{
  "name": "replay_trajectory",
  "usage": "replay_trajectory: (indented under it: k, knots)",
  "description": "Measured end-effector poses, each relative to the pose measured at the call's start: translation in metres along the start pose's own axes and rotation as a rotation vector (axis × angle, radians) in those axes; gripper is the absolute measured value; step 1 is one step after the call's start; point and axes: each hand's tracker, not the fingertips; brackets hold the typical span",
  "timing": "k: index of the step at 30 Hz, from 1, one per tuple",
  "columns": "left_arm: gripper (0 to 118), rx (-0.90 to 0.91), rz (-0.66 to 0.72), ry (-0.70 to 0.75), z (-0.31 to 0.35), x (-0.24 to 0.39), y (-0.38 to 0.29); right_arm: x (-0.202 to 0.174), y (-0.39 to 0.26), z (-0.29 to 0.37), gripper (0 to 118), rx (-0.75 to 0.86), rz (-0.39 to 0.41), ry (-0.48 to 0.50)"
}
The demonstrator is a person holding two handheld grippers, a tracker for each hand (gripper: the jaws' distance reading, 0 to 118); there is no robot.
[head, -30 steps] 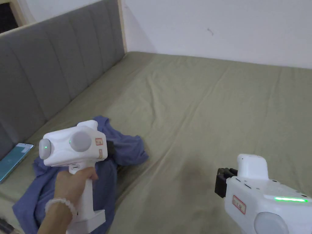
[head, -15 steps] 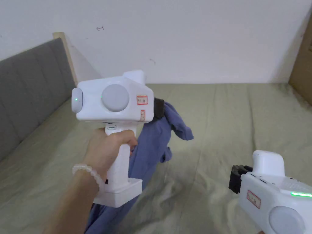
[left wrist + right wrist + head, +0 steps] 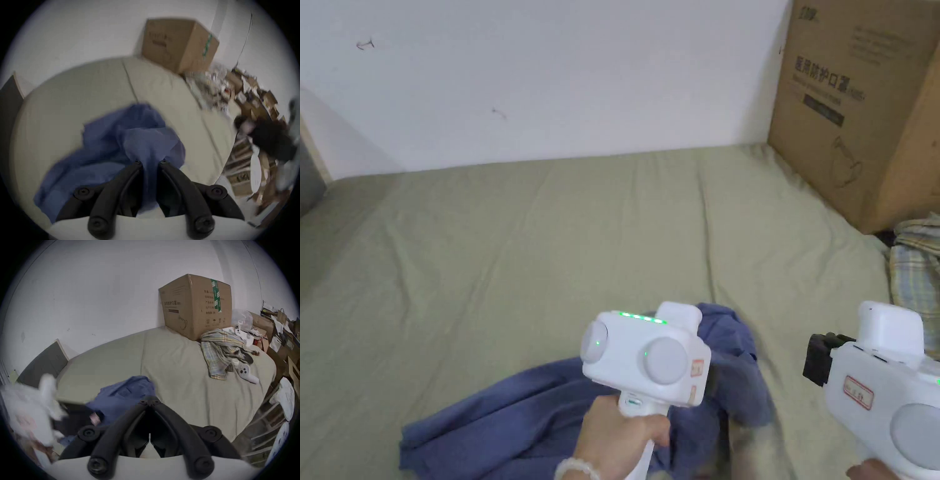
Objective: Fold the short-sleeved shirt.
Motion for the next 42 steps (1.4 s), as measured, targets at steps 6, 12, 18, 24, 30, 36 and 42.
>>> replay_trajectory:
  k: [6, 12, 18, 24, 30, 36, 42]
  knots:
    - [26, -0.05, -0.038, 0.045, -0.036, 0.015, -0.04, -0.004, -0.011, -0.011, 0, -0.061, 0.016, 0.003]
    - [110, -0.025, 0.01, -0.027, 0.001, 0.001, -0.031, -0.018, -0.014, -0.017, 0, -0.088, 0.04, 0.032]
    - [104, 0.06, 0.039, 0.07, 0.059, -0.043, -0.037, -0.04, -0.015, -0.02, 0, -0.101, 0.083, 0.076]
    - [0, 0.107, 0.215, 0.19, 0.11, -0.12, -0.086, -0.062, -0.027, -0.025, 0, -0.132, 0.134, 0.119]
    - [0, 0.066, 0.416, 0.287, 0.122, -0.175, -0.159, -0.081, -0.038, -0.04, 0, -0.18, 0.173, 0.126]
    - [101, 0.095, 0.484, 0.272, 0.138, -0.225, -0.166, -0.091, -0.036, -0.053, 0, -0.201, 0.216, 0.121]
    - [99, 0.106, 0.575, 0.352, 0.118, -0.289, -0.138, -0.095, -0.033, -0.07, 0, -0.22, 0.231, 0.09]
